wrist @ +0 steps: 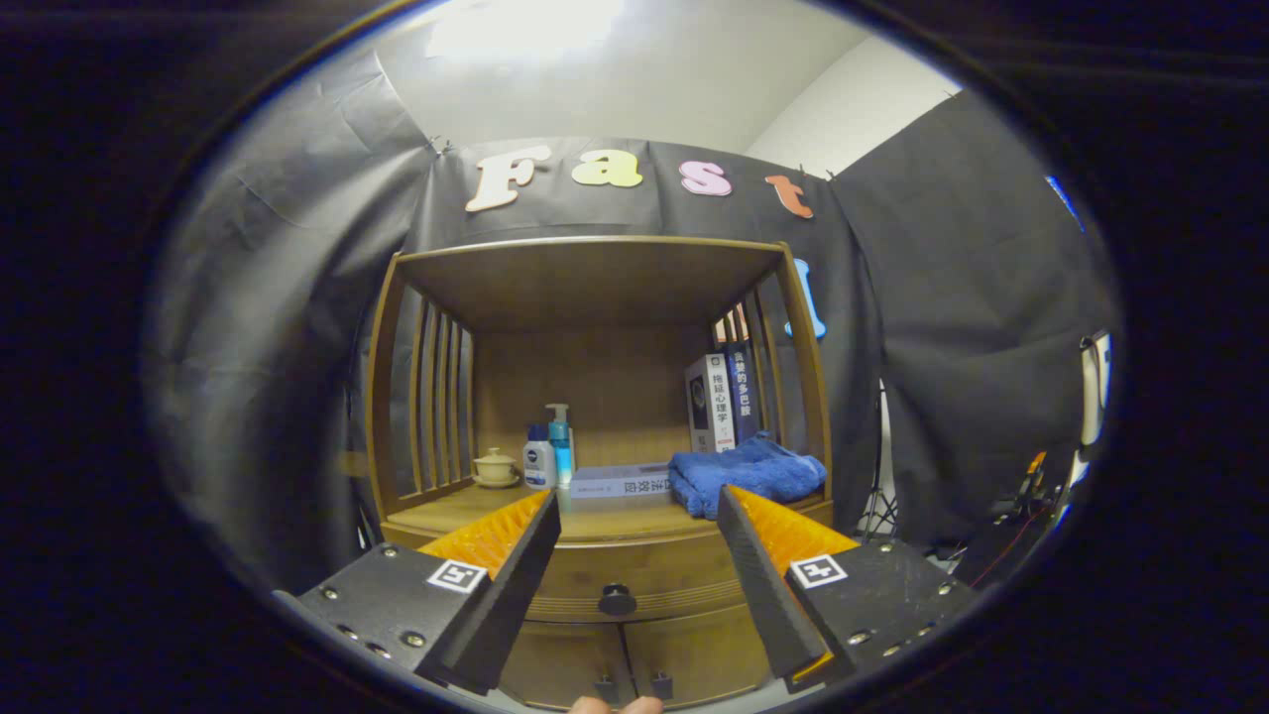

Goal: Pull open the drawer, take out the items inside it, and place them on the countertop above the cabinet.

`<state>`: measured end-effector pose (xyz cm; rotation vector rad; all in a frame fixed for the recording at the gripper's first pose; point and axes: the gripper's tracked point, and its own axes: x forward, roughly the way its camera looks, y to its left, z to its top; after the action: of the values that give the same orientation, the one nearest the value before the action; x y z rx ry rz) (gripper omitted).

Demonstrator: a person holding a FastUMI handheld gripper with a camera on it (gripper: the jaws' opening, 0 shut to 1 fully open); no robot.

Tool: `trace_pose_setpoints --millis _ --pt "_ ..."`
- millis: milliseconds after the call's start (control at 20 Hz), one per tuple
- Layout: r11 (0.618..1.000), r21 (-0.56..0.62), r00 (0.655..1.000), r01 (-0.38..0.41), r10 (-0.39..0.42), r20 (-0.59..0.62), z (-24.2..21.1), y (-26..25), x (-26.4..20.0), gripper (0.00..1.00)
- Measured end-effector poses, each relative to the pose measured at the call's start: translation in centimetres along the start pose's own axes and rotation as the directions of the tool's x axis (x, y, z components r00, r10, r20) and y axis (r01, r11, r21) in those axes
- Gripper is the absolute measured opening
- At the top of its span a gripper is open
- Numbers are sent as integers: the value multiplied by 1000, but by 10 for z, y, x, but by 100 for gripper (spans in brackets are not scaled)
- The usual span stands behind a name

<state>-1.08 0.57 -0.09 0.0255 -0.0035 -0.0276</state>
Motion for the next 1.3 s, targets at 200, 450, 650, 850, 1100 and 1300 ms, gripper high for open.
trace_pose_setpoints --millis 200,450,650,850,1100,1300 --pt "999 -17 999 -46 45 -30 -10 11 6 96" --pt "999 10 997 -49 50 -54 -20 12 13 96" --pt "998 13 993 -59 60 -103 -43 12 21 96" --pt "993 23 985 -119 121 -122 -61 22 41 96" --pt "986 10 959 -168 166 -229 -110 28 68 96" --pt "984 -1 918 -179 167 -360 -165 27 84 96"
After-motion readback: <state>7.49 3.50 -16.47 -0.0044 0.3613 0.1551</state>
